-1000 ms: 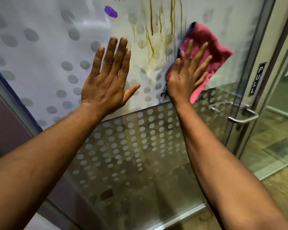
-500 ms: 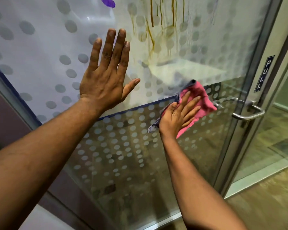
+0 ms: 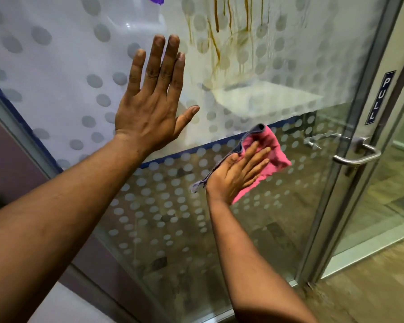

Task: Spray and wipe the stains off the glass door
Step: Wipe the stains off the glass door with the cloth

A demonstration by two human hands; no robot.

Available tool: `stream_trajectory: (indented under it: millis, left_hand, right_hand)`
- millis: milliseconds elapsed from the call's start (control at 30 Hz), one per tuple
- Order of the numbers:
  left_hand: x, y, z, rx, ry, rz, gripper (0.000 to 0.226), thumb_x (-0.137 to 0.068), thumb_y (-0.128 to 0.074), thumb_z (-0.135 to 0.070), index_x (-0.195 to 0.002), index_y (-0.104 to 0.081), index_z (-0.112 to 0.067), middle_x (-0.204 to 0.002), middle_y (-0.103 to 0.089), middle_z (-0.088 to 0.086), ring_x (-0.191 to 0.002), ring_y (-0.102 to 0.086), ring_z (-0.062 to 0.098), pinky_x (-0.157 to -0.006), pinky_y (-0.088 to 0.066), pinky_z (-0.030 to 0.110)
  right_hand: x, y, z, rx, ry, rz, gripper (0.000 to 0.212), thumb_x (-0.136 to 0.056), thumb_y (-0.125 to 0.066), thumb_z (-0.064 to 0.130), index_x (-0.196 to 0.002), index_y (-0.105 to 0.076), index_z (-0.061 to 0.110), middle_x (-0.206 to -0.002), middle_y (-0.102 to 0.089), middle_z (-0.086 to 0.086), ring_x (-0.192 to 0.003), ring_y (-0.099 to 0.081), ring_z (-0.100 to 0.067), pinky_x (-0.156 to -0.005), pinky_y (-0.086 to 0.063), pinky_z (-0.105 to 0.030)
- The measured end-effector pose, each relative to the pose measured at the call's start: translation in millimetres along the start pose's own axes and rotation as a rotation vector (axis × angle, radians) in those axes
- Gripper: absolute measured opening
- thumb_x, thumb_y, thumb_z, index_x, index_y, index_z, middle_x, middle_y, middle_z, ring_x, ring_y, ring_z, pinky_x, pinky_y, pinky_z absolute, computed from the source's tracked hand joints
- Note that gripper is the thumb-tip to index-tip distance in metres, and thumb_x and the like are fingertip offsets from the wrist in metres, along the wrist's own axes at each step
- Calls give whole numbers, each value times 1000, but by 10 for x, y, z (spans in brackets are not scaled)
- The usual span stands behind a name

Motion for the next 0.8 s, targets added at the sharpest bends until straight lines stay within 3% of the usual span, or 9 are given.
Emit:
stream_trajectory:
  millis: [67,200,333,500,667,800]
  left_hand:
    - [-7,0,8,-7,3,-1,85,-102,-14,-64,-158,5,-4,-166,1,21,-154,-1,37,-122,5,48]
    - [9,-12,17,-3,9,-17,85,-103,-16,-64,-158,4,-2,-166,1,22,-154,-1,38,-123,2,49]
    - [9,6,24,-4,12,-27,86,-103,-15,-64,-158,5,-2,-166,2,22,-155,0,37,-123,2,49]
    - [9,-11,32,-16,12,-32,86,-103,-16,-64,-158,6,-1,-166,2,22,-154,1,37,-123,3,49]
    - [2,-3,30,2,10,-51,86,-103,-19,-63,-158,2,1,-166,0,24,-154,-1,38,-125,0,47]
    - [-6,9,32,0,20,-52,88,-103,-18,-64,-157,3,2,-165,0,24,-154,0,37,-125,1,45]
  right_hand:
    - [89,11,-68,0,-76,-4,61,-101,-16,43,-158,-16,20,-167,-8,-6,-154,-3,-27,-120,-13,-54]
    - [243,-29,427,66,179,25,60,-103,-13,45,-156,-20,19,-165,-17,-10,-152,-9,-36,-121,-10,-56]
    - [-460,164,934,123,264,-107,57,-102,-19,45,-154,-29,23,-162,-26,-7,-151,-20,-34,-116,-18,-60]
    - [-1350,430,1405,122,200,-188,64,-98,-11,49,-156,-27,28,-164,-21,-2,-151,-18,-30,-119,-14,-54]
    - [-1178,397,2088,72,512,-112,59,-101,-21,45,-155,-27,22,-164,-21,-7,-152,-11,-35,-117,-10,-63]
    - [-589,250,2141,98,757,31,59,-101,-26,45,-155,-28,20,-164,-20,-11,-152,-10,-39,-115,-9,-66]
Point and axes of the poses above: each hand's wrist, its own x-axis away from the middle knuckle, its own y-axis out of the back of the hand, z = x × y, the point moved 10 cm from there along -x, towards the middle knuckle
